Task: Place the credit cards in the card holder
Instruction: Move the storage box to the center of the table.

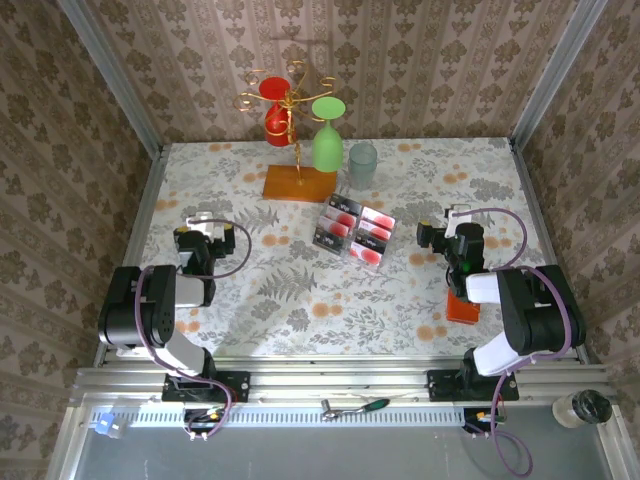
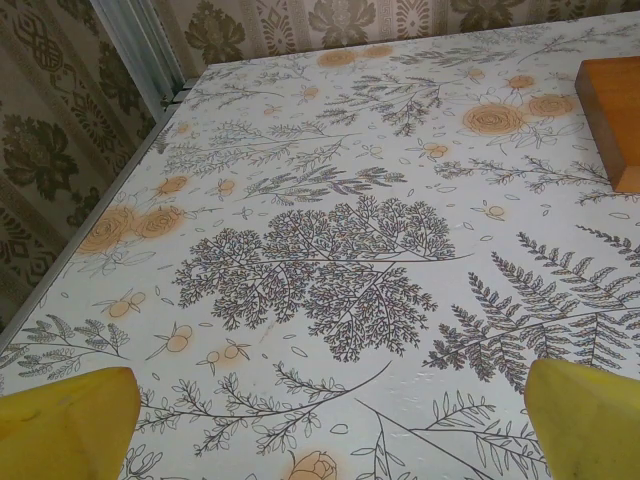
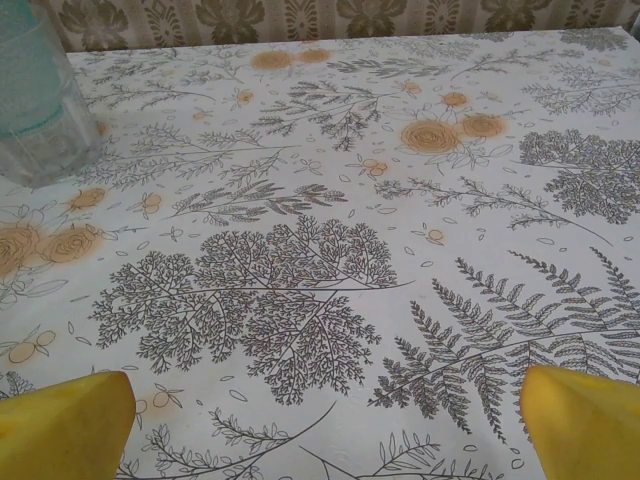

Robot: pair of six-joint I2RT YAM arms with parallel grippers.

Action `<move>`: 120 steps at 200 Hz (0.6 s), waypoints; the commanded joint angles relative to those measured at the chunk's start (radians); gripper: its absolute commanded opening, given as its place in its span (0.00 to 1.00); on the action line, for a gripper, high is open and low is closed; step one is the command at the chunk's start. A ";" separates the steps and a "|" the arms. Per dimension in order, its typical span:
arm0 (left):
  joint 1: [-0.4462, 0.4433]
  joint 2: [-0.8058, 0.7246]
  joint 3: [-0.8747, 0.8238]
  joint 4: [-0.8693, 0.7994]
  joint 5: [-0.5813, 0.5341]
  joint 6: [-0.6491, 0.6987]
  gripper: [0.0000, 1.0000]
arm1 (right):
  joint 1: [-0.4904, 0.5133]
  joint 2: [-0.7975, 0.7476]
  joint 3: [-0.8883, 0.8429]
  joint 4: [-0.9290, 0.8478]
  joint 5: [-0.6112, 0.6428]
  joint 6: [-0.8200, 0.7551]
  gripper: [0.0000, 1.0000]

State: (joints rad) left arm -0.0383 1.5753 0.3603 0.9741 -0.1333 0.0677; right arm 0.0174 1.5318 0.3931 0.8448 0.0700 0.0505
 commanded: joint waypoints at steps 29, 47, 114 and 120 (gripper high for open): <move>-0.002 -0.017 -0.005 0.019 0.015 -0.008 1.00 | -0.002 -0.003 0.022 -0.004 -0.018 -0.020 1.00; -0.002 -0.016 0.003 0.005 0.009 -0.011 1.00 | -0.002 -0.002 0.021 -0.004 -0.019 -0.020 1.00; 0.009 -0.017 0.028 -0.044 0.030 -0.019 1.00 | -0.002 -0.001 0.020 -0.004 -0.019 -0.018 1.00; 0.010 -0.016 0.028 -0.045 0.032 -0.019 1.00 | -0.001 -0.002 0.020 -0.003 -0.019 -0.019 1.00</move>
State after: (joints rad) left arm -0.0376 1.5753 0.3653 0.9539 -0.1257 0.0673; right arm 0.0174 1.5318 0.3931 0.8448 0.0662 0.0505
